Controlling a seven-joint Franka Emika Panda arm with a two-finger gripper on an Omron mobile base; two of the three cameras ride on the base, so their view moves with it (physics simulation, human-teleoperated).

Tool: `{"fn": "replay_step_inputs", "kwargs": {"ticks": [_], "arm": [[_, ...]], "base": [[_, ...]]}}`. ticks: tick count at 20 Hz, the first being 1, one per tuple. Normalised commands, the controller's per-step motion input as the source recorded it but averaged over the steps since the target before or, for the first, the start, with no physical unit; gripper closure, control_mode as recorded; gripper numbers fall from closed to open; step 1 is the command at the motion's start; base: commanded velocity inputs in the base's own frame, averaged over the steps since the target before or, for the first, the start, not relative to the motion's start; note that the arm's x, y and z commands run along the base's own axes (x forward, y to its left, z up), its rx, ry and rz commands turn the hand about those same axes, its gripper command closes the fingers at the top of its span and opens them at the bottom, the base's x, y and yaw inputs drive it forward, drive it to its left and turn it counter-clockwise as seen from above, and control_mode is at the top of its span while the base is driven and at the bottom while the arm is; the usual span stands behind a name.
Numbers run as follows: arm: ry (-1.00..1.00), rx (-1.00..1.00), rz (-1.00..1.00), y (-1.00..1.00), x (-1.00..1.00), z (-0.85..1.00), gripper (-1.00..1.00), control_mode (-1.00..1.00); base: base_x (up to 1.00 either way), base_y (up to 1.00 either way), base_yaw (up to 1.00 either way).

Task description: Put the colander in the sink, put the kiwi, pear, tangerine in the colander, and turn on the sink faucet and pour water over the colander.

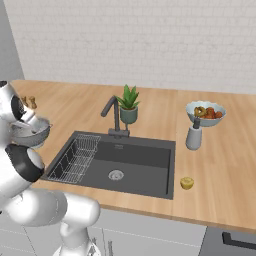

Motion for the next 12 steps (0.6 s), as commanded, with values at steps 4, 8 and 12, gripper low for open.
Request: {"fn": "replay_step_inputs", "kwargs": {"ticks": [4, 8, 12], "arm": [[0.00, 0.00, -0.14, 0.41, 0.33, -0.40, -1.00, -1.00], [0.00, 0.00, -0.12, 0.32, 0.38, -0.36, -1.00, -1.00], [0.00, 0.00, -0.12, 0.24, 0.44, -0.35, -1.00, -1.00]], "base": [[0.00, 0.00, 0.00], [0.00, 0.00, 0.00], [0.00, 0.00, 0.00]]}}
